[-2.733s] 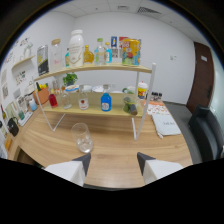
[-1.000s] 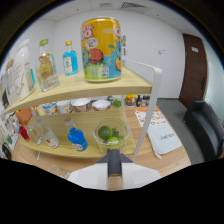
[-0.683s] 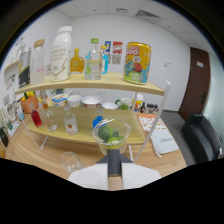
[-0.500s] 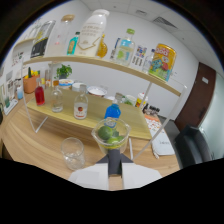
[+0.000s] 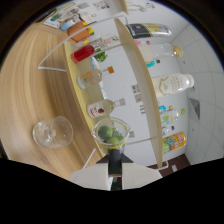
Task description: Make me a cup of Mojito.
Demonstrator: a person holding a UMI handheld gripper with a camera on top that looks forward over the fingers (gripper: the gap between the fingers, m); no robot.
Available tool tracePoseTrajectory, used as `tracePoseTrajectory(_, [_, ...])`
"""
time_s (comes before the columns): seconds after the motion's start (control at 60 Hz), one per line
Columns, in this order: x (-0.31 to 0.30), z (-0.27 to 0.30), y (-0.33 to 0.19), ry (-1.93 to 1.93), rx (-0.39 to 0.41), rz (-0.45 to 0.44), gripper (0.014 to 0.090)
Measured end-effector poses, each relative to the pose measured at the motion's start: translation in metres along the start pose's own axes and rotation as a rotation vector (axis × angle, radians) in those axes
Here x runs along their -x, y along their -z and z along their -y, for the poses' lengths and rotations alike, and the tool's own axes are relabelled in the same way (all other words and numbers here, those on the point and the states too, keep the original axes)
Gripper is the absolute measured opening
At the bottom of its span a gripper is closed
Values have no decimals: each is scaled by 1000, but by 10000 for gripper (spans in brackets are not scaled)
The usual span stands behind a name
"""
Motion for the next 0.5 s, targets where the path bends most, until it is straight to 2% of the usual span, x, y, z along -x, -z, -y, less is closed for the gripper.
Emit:
tracePoseTrajectory(0.317, [-5,29,-4,486,-148,-71,152])
tracePoseTrajectory(0.5, [8,34,-4,636,-202,-59,151])
